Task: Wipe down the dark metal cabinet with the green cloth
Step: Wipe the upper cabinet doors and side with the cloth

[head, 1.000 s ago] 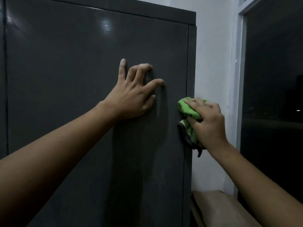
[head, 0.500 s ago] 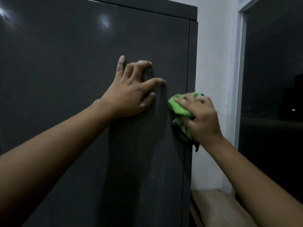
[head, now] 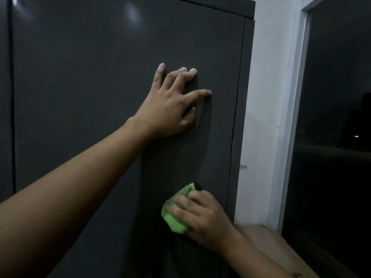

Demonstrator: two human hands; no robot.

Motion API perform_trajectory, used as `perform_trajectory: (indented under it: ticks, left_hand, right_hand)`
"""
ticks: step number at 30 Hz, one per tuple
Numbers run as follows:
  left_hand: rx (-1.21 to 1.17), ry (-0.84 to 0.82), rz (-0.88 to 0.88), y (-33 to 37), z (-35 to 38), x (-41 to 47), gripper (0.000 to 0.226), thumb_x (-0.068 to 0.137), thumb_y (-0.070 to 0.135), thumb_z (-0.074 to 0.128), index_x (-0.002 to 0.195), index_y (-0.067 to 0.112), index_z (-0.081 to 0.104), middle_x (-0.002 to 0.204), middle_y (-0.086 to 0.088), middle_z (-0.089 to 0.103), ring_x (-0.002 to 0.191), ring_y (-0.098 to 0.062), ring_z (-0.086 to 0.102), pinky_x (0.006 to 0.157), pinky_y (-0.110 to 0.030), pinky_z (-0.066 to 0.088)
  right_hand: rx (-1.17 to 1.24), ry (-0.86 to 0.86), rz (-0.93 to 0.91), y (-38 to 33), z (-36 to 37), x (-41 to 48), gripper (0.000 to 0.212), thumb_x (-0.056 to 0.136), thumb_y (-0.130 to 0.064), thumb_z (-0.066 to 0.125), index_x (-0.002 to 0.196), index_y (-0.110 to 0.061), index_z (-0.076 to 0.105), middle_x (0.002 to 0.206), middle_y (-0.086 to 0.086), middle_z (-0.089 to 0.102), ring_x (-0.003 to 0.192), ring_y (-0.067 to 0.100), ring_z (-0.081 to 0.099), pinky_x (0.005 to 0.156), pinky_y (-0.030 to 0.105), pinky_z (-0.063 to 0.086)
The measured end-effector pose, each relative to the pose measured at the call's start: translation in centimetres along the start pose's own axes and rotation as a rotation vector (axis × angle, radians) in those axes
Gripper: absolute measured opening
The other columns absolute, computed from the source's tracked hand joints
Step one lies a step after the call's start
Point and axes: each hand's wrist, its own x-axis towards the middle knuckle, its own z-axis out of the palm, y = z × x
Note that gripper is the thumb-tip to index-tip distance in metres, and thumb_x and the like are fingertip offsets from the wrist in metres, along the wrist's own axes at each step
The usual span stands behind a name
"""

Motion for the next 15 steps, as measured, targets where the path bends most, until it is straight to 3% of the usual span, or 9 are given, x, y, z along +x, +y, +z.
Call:
perform_trajectory:
  ticks: [3,5,8,11,13,15]
  left_hand:
    - [-0.014,-0.028,0.041,-0.8,-0.9,-0.9,0.051,0.093,0.04,0.046,0.144,0.039,0.041,0.156,-0.007,0.027,0.145,-0.027,0.022,0.119,-0.057,0.004]
    - [-0.016,-0.037,0.061,-1.8,-1.5,-2.1,0.05,0.092,0.038,0.046,0.142,0.037,0.044,0.153,-0.005,0.032,0.141,-0.026,0.03,0.12,-0.054,0.007]
    - [-0.007,-0.051,0.063,-3.7,-2.1,-4.4,0.052,0.09,0.038,0.043,0.142,0.036,0.046,0.151,-0.003,0.036,0.136,-0.026,0.036,0.12,-0.052,0.008]
    - [-0.008,-0.08,0.079,-5.4,-2.7,-6.2,0.052,0.09,0.039,0.041,0.142,0.036,0.045,0.152,-0.002,0.036,0.137,-0.026,0.035,0.12,-0.051,0.008]
    - [-0.01,-0.09,0.085,-6.5,-3.2,-7.2,0.052,0.091,0.04,0.04,0.142,0.036,0.045,0.152,-0.001,0.036,0.137,-0.025,0.035,0.12,-0.05,0.009]
    - [-0.023,-0.093,0.085,-8.0,-3.8,-8.3,0.052,0.09,0.04,0.04,0.142,0.035,0.045,0.152,-0.001,0.036,0.136,-0.025,0.036,0.121,-0.048,0.011]
  right_hand:
    - [-0.006,-0.056,-0.103,0.7,-0.7,-0.4,0.03,0.088,-0.035,0.072,0.116,-0.025,0.074,0.121,-0.007,0.069,0.095,0.018,0.06,0.073,0.033,0.048]
    - [-0.03,-0.005,-0.085,1.9,-1.4,0.5,0.033,0.084,-0.033,0.077,0.115,-0.023,0.075,0.12,-0.004,0.07,0.091,0.021,0.063,0.072,0.035,0.05]
    - [-0.035,0.245,0.292,2.7,-2.1,3.4,0.046,0.075,-0.026,0.085,0.119,-0.018,0.074,0.12,0.003,0.071,0.089,0.025,0.056,0.08,0.038,0.052]
    - [-0.039,0.41,0.616,1.1,-1.4,7.4,0.043,0.077,-0.024,0.074,0.12,-0.018,0.074,0.119,-0.001,0.07,0.094,0.022,0.052,0.086,0.03,0.047]
    - [-0.013,0.411,0.643,-0.9,-0.1,9.5,0.047,0.074,-0.024,0.074,0.121,-0.018,0.073,0.12,0.0,0.07,0.095,0.022,0.052,0.088,0.031,0.047]
    - [0.026,0.336,0.522,-3.3,1.8,10.0,0.052,0.071,-0.031,0.079,0.121,-0.019,0.073,0.123,0.003,0.069,0.095,0.023,0.053,0.088,0.036,0.049]
